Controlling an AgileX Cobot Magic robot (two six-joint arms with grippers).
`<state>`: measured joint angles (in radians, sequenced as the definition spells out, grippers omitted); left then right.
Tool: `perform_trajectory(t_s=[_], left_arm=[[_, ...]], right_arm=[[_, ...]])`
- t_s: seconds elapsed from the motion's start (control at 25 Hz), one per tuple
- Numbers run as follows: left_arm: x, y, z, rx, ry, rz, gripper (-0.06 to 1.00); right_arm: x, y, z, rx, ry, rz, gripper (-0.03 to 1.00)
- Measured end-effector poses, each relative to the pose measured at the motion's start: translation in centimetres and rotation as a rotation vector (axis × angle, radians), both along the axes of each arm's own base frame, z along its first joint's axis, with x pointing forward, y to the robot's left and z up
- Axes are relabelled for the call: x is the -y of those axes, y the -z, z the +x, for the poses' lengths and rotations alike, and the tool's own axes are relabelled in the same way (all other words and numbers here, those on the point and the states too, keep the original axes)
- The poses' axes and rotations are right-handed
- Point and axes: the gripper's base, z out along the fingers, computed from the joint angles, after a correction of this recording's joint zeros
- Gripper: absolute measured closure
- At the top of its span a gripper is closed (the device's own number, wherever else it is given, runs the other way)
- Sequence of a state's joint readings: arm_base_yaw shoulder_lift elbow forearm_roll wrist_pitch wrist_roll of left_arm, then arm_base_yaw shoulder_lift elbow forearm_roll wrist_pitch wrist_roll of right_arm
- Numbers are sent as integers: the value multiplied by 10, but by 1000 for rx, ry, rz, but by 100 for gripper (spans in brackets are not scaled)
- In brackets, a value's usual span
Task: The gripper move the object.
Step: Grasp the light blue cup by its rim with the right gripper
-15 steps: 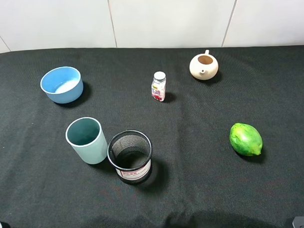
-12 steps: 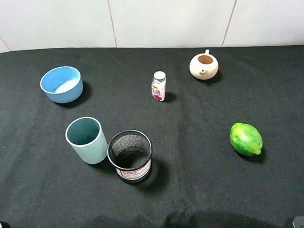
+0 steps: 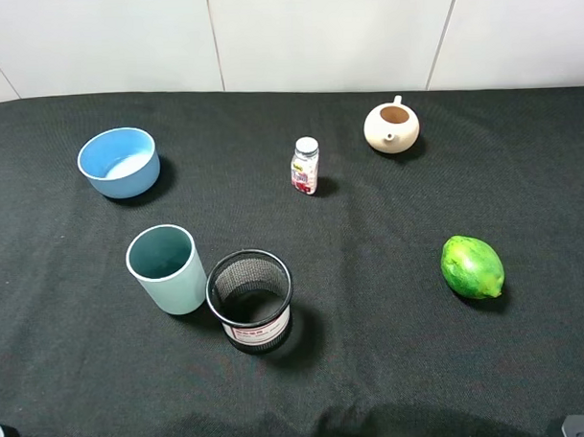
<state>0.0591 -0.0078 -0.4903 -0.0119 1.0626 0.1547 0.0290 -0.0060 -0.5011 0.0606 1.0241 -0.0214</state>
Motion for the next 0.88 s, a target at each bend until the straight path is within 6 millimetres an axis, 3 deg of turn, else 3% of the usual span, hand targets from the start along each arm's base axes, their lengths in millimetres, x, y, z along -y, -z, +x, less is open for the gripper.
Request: perform_trajectory(t_s=[0.4,0.88], left_arm=[[0,0,0,0,0,-1,-5],[0,0,0,0,0,-1,-5]], right_arm=[[-4,-6,5,-29,-24,37,27],[-11,-40,61,-220,-125,-25,27]])
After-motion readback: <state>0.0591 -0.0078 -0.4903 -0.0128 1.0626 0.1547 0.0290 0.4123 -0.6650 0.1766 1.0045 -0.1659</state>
